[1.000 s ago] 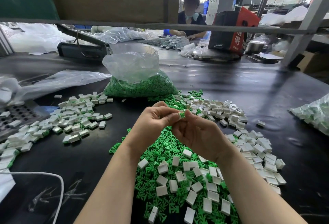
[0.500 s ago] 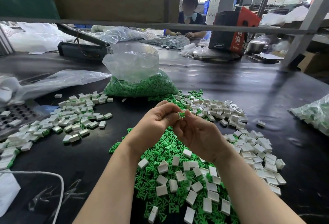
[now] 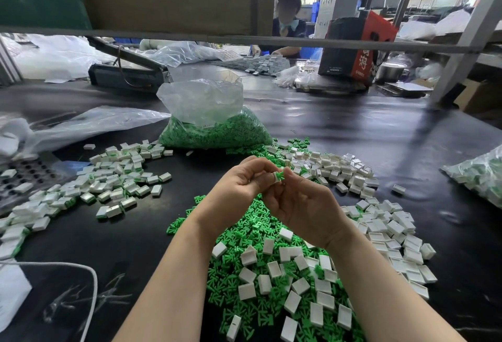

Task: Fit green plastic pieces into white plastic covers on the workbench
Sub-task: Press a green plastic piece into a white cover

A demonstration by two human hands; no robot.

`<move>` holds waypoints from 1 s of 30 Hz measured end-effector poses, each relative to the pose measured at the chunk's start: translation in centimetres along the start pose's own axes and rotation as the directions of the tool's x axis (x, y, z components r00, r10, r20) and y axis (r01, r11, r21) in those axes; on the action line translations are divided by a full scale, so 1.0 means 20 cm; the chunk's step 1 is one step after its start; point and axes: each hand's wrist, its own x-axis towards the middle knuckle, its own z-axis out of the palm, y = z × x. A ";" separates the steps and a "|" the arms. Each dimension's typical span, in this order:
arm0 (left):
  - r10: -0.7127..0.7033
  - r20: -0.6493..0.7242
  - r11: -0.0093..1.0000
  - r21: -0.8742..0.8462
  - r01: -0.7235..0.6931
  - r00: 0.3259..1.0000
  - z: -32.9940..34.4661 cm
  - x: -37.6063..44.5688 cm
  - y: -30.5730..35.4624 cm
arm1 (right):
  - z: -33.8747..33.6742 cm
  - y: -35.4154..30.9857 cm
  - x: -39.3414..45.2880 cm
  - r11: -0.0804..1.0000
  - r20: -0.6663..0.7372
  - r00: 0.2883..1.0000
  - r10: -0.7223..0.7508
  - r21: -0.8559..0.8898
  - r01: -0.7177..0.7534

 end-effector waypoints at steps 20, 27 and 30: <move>-0.002 0.023 1.000 0.017 0.001 1.000 -0.02 0.00 -0.02 | -0.03 0.02 0.02 0.988 -0.002 1.000 -0.006 -0.152 0.006; -0.067 0.049 0.977 0.204 0.056 0.997 -0.07 0.00 -0.05 | -0.05 -0.04 -0.01 0.713 -0.067 0.986 -0.153 -0.699 0.063; -0.133 0.037 0.964 0.236 0.120 0.990 -0.07 0.00 -0.07 | -0.04 -0.03 0.01 0.526 -0.064 0.976 -0.208 -0.849 0.057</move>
